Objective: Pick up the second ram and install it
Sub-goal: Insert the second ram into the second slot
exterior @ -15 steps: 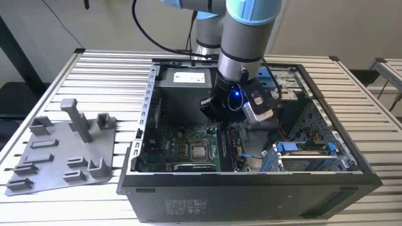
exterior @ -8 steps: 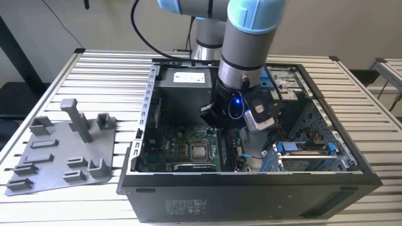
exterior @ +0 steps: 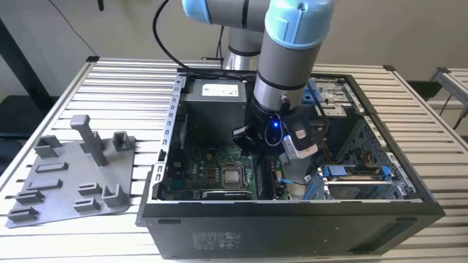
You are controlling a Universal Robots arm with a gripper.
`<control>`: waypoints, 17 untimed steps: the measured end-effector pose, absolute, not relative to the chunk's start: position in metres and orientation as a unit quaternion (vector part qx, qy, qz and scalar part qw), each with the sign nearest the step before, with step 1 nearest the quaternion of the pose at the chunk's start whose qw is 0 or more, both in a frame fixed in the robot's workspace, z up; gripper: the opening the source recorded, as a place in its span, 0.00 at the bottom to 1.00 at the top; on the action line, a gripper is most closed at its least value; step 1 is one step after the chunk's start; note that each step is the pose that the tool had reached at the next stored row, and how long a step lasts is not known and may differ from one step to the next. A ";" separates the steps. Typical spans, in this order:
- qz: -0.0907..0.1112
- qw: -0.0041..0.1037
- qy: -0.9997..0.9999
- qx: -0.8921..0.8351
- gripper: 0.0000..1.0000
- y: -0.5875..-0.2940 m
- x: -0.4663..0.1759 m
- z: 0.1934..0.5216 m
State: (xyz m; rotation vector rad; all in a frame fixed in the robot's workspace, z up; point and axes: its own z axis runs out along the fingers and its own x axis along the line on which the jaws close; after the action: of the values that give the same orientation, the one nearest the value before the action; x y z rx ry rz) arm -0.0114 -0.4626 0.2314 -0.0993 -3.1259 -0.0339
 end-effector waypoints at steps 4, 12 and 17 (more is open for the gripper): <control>-0.011 0.007 -0.999 -0.032 0.14 -0.463 -0.011 0.229; -0.011 0.007 -0.999 -0.032 0.14 -0.465 -0.009 0.228; -0.011 0.007 -0.999 -0.032 0.14 -0.465 -0.008 0.226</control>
State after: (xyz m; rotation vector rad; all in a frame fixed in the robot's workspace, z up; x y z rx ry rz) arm -0.0079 -0.4648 0.2265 -0.1004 -3.1258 -0.0338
